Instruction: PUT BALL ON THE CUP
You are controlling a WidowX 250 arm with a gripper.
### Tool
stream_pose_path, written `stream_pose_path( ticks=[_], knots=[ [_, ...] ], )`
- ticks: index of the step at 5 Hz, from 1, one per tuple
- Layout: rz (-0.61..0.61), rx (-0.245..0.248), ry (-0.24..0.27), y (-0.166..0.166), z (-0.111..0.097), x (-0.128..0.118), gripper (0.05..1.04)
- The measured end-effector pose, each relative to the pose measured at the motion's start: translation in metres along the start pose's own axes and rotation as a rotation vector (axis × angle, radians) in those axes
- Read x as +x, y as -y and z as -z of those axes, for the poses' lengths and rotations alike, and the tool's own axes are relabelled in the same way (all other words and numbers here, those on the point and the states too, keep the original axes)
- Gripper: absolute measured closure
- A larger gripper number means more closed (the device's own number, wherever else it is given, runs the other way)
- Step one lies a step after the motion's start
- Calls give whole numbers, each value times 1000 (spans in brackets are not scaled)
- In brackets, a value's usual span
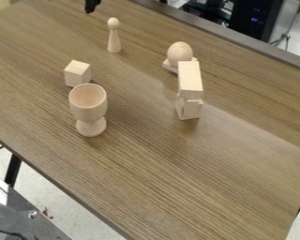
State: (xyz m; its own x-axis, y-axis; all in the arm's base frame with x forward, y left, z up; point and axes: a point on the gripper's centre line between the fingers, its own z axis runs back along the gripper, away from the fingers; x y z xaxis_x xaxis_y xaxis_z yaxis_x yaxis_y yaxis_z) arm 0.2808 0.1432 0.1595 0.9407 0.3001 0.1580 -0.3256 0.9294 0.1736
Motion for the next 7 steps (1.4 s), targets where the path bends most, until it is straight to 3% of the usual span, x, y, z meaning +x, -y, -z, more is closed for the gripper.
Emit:
stream_pose_path(
  ticks=[1,2,3,5,7],
  knots=[
    [4,-7,-33,2,10,-3,84],
    [-27,-45,-15,11,15,3,84],
    [-27,-95,-30,29,29,7,84],
    [-51,-144,27,64,34,12,84],
    [67,-144,54,109,37,25,84]
  ],
)
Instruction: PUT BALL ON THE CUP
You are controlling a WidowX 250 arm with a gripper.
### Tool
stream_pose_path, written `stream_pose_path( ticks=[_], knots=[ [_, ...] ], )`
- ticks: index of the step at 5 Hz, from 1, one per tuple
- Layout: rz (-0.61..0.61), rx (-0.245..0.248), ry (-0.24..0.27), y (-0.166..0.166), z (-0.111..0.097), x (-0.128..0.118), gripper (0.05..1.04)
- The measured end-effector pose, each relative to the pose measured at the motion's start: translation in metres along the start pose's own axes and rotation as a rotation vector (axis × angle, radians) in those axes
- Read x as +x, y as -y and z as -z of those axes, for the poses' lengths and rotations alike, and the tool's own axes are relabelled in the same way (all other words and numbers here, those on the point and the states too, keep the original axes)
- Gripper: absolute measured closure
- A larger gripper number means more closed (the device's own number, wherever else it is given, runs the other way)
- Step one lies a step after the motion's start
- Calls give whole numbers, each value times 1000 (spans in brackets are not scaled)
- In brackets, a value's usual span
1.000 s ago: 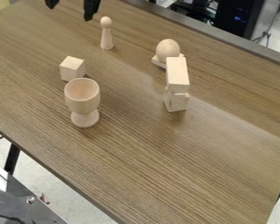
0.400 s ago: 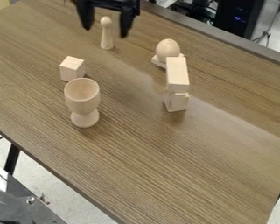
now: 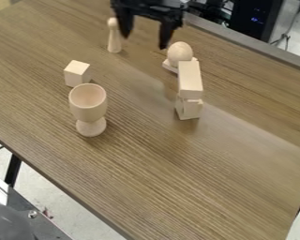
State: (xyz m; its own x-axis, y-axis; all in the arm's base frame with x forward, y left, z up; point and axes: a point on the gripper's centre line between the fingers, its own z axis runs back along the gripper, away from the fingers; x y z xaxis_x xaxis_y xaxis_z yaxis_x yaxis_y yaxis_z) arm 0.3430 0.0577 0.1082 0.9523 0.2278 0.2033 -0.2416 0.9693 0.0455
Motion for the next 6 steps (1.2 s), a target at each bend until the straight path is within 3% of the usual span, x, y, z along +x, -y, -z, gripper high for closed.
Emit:
stream_pose_path(
  ticks=[3,6],
  knots=[
    [29,-42,40,19,21,12,84],
    [49,-66,70,25,23,30,84]
  ],
)
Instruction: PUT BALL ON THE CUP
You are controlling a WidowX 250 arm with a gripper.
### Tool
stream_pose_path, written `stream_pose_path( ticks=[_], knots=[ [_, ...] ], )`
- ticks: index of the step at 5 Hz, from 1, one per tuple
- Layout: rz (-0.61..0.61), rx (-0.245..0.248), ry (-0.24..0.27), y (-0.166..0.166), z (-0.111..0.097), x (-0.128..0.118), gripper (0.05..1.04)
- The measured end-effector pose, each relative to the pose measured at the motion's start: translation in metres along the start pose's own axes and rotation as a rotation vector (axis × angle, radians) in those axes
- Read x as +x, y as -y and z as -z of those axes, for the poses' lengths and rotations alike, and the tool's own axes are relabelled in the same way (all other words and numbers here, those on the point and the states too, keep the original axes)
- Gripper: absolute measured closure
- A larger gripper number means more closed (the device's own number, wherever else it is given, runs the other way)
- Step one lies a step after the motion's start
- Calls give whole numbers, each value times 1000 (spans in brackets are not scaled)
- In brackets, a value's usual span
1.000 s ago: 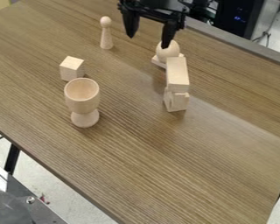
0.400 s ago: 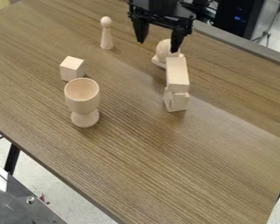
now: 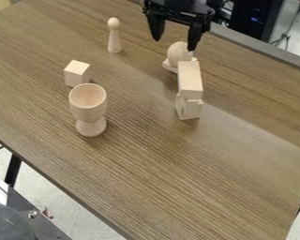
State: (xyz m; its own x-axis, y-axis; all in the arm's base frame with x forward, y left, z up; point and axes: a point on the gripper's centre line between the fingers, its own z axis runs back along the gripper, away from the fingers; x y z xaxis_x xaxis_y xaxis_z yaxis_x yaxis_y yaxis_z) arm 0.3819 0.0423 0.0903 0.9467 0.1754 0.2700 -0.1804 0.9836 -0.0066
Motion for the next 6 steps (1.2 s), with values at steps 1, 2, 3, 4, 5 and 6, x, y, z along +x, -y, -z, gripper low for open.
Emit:
stream_pose_path(
  ticks=[1,2,3,4,5,6],
  knots=[
    [10,-1,-11,0,8,-1,84],
    [14,-12,1,2,9,4,84],
    [25,-12,-12,2,18,7,84],
    [29,-9,1,2,16,11,84],
    [34,-3,-26,1,31,7,84],
    [23,5,-34,-1,36,2,116]
  ],
)
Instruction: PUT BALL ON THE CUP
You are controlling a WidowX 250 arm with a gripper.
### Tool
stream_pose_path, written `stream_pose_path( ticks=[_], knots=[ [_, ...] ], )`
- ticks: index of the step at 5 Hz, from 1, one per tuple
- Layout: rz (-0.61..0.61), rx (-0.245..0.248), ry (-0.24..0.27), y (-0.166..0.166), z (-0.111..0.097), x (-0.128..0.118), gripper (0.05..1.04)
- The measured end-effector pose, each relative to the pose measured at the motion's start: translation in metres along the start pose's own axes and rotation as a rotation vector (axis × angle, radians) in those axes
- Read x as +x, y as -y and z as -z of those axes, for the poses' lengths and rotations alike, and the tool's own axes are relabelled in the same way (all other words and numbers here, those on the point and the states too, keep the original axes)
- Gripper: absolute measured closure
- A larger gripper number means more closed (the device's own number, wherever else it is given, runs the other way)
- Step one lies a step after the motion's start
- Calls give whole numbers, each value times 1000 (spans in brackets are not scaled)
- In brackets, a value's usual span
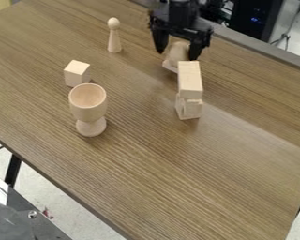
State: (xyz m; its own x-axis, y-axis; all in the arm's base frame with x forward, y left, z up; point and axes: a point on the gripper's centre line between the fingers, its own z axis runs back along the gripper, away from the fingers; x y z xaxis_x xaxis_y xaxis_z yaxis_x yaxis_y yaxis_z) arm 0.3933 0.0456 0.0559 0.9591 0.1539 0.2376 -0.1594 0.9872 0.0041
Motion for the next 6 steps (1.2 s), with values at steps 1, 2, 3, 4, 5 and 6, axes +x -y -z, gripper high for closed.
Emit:
stream_pose_path(
  ticks=[1,2,3,4,5,6],
  knots=[
    [-41,10,-12,-4,8,-9,365],
    [-61,11,-11,-5,6,-14,370],
    [-75,11,2,-7,-5,-16,369],
    [-99,15,65,-9,-36,-12,369],
    [-137,37,110,-15,-66,-17,370],
    [-203,80,103,-35,-105,-33,369]
  ],
)
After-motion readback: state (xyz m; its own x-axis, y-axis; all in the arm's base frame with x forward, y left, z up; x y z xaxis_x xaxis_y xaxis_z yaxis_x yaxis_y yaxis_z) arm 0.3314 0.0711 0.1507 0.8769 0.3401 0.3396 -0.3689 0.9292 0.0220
